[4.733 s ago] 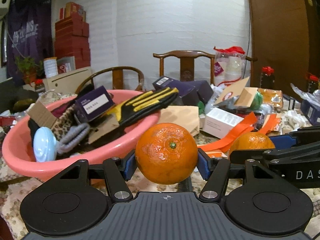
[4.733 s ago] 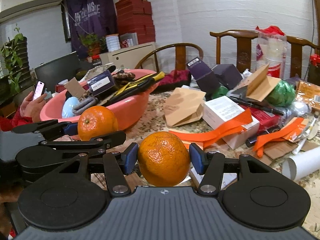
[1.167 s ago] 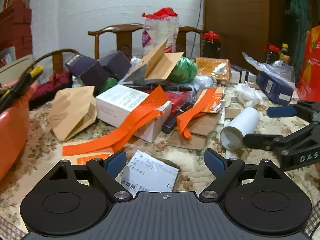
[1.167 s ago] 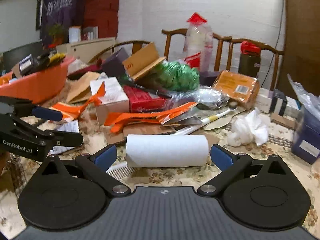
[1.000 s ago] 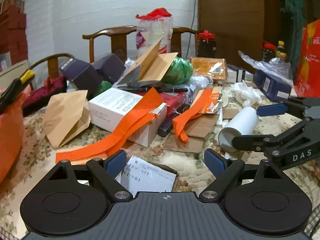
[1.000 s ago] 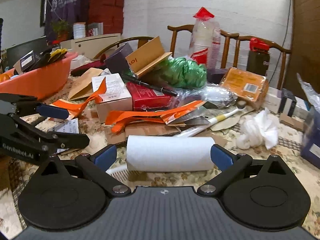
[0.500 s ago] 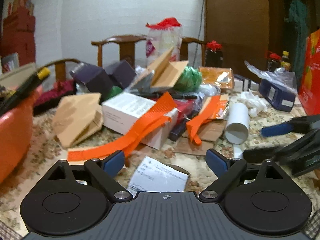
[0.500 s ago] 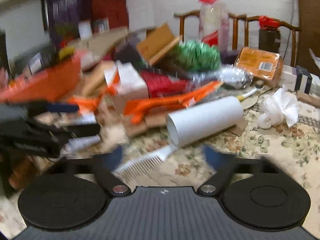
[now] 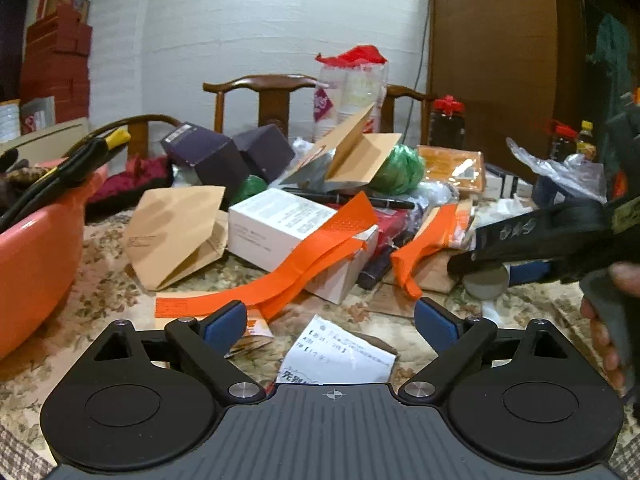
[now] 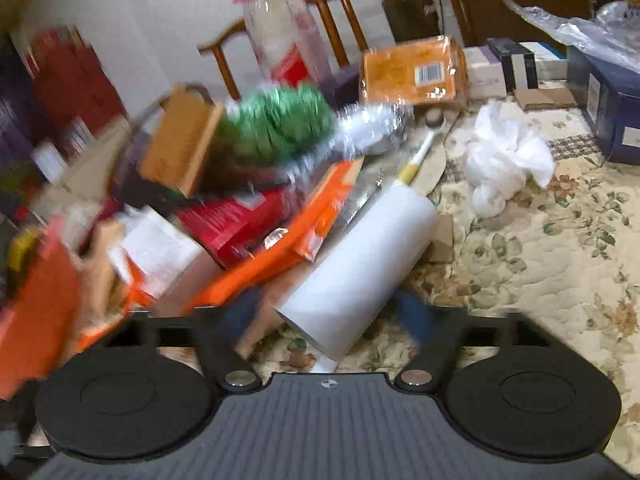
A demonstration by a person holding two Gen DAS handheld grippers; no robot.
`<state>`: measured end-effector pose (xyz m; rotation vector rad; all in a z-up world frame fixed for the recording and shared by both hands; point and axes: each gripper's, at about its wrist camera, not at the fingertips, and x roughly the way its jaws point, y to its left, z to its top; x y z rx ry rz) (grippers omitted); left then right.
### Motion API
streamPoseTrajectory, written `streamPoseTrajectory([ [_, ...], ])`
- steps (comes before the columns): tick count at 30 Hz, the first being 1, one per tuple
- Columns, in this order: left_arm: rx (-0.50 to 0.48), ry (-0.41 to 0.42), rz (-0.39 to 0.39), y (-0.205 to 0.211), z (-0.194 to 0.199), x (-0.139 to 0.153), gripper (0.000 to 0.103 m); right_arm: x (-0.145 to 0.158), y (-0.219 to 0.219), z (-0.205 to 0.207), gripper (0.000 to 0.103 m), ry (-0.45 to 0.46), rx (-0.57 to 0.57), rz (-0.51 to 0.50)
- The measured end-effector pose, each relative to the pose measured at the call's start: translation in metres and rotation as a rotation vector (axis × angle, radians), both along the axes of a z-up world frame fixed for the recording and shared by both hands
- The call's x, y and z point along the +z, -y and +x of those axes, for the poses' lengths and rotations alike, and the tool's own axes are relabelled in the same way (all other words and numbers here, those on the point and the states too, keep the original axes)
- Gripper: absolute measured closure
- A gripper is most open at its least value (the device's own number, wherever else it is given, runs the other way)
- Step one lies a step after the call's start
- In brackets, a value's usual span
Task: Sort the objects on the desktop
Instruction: 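Move the right gripper to the white paper towel roll and close on it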
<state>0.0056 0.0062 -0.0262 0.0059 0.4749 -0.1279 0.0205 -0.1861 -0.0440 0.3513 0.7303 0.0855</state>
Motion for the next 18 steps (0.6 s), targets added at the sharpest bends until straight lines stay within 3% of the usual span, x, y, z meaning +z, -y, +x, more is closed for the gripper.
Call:
streamPoseTrajectory([
  [10,-0.014,-0.008,0.009,0.004,0.001,-0.001,0.006,0.009,0.032,-0.08,0.052,0.165,0.133,-0.033],
  [15,-0.065,-0.013,0.051,0.018,0.002,-0.001,0.006,0.005,0.057,-0.083,0.054,0.125,0.136,0.046],
  [18,-0.091,-0.024,0.096,0.032,0.008,0.005,0.006,0.005,0.052,-0.081,0.054,0.119,0.152,0.039],
])
